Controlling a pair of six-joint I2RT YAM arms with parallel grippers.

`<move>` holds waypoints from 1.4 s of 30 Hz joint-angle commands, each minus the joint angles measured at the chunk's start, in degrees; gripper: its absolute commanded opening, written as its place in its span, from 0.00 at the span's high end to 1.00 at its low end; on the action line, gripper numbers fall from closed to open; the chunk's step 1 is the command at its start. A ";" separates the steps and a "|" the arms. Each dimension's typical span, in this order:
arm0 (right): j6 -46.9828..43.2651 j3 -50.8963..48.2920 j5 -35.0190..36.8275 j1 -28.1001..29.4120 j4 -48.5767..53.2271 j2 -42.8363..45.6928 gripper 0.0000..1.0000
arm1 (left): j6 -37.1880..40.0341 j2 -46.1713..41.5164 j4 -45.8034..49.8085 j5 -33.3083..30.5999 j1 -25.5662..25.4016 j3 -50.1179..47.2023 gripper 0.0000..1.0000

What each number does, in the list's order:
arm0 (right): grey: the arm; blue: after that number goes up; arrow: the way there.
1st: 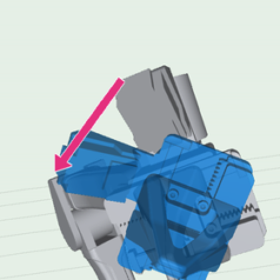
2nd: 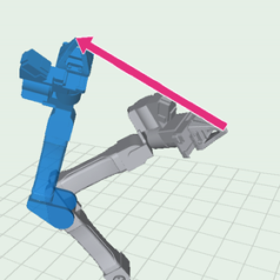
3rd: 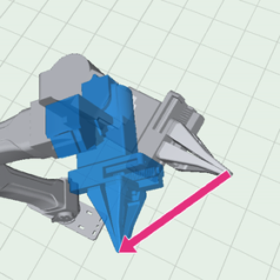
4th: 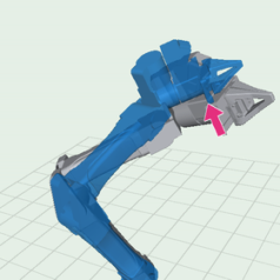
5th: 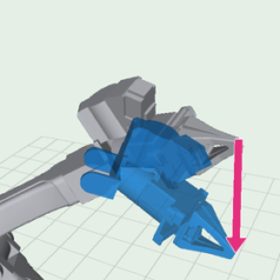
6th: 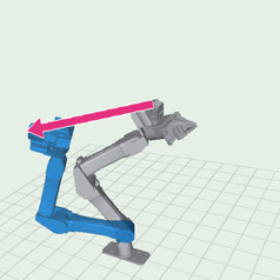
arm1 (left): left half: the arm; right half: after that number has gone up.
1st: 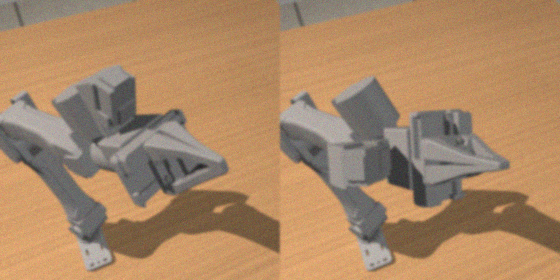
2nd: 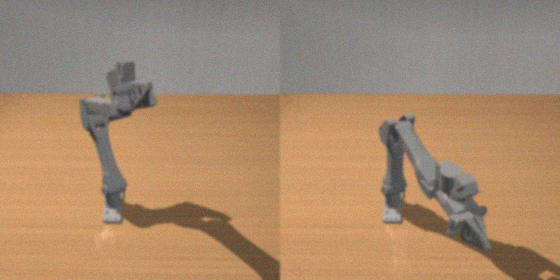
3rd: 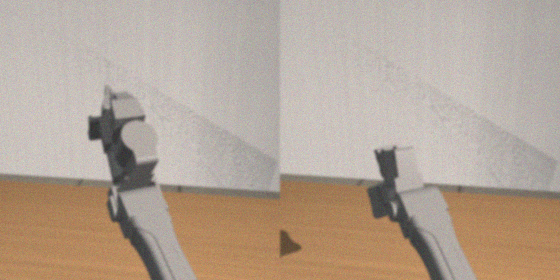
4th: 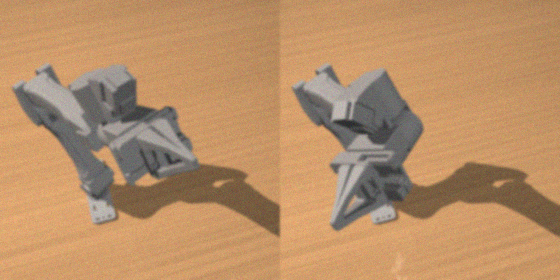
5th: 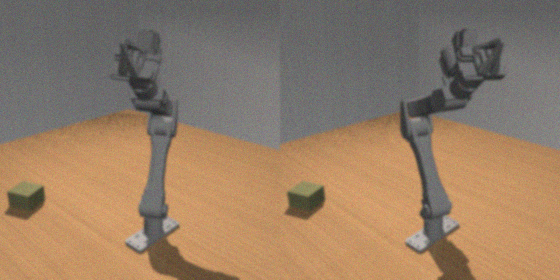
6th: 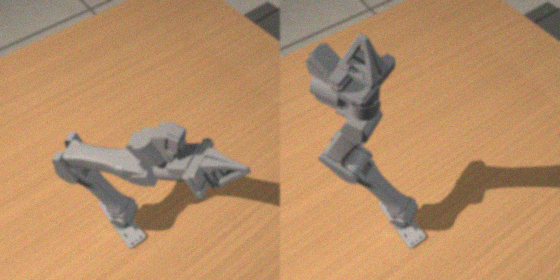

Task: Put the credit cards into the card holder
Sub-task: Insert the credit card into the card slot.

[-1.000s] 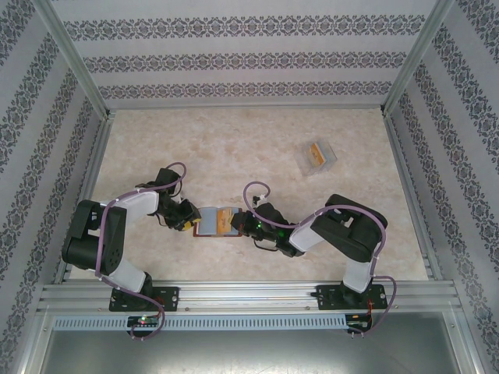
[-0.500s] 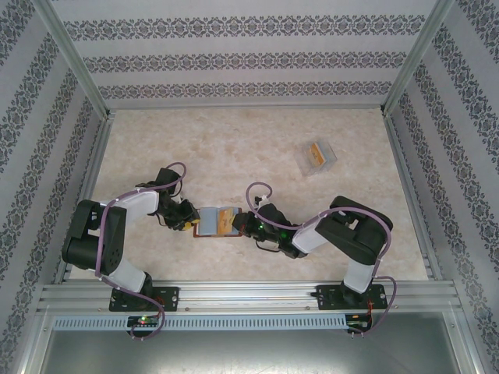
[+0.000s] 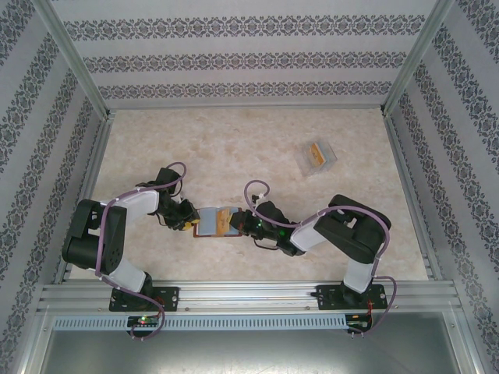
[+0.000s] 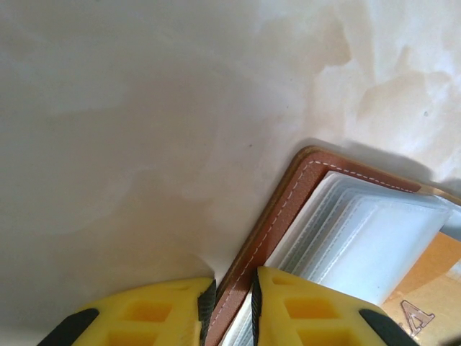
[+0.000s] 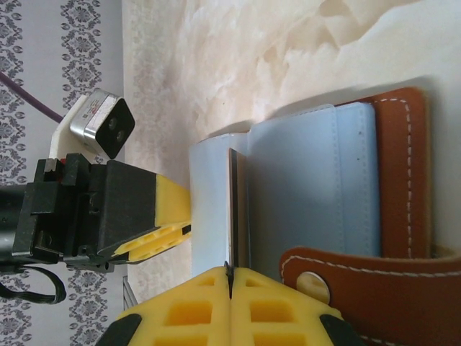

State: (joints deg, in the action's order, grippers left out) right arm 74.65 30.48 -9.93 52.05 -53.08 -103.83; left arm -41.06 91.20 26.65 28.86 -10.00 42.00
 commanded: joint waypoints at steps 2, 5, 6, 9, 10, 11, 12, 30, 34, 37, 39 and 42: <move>-1.20 0.98 -1.23 -0.51 -1.02 -1.00 1.00 | -0.31 9.17 -9.86 -3.56 -2.52 -3.93 0.76; -1.09 1.27 -1.59 -0.55 -1.51 -1.41 1.00 | -0.25 9.39 -9.96 -3.51 -2.57 -3.77 0.76; -1.09 1.25 -1.61 -0.55 -1.42 -1.31 1.00 | -0.32 9.44 -9.91 -3.53 -2.57 -3.77 0.76; -2.02 0.86 -0.87 -0.55 0.00 0.36 1.00 | -0.27 9.35 -9.87 -3.50 -2.55 -3.83 0.76; -2.65 1.19 -0.88 -0.61 1.68 1.15 1.00 | -0.20 9.35 -9.87 -3.61 -2.50 -3.88 0.76; -3.24 1.49 -0.87 -0.64 3.48 1.80 1.00 | -0.31 9.35 -9.86 -3.55 -2.50 -3.87 0.76; -3.39 1.75 -0.74 -0.66 4.70 2.11 0.94 | -0.33 9.35 -9.93 -3.59 -2.51 -3.91 0.76; -1.91 3.45 -2.66 -0.28 6.32 -0.51 1.00 | -0.43 8.92 -10.88 -3.25 -2.52 -4.86 0.76; -2.90 2.14 -1.43 -0.20 5.92 1.88 1.00 | -0.31 8.82 -11.00 -3.50 -2.55 -5.14 0.76; -3.29 1.63 -1.14 -0.27 5.39 2.71 1.00 | -0.29 8.99 -11.17 -3.56 -2.57 -5.26 0.76; -3.41 1.43 -1.04 -0.33 5.18 2.97 1.00 | -0.29 9.23 -11.32 -3.56 -2.51 -5.17 0.76; -3.37 1.42 -1.22 -0.34 4.51 2.52 1.00 | -0.39 9.44 -11.38 -3.60 -2.52 -5.04 0.76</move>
State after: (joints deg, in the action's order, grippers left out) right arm 72.90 32.49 -12.34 51.86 -46.98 -102.02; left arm -41.06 91.53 27.00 28.93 -10.00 42.19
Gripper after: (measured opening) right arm 0.065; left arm 0.240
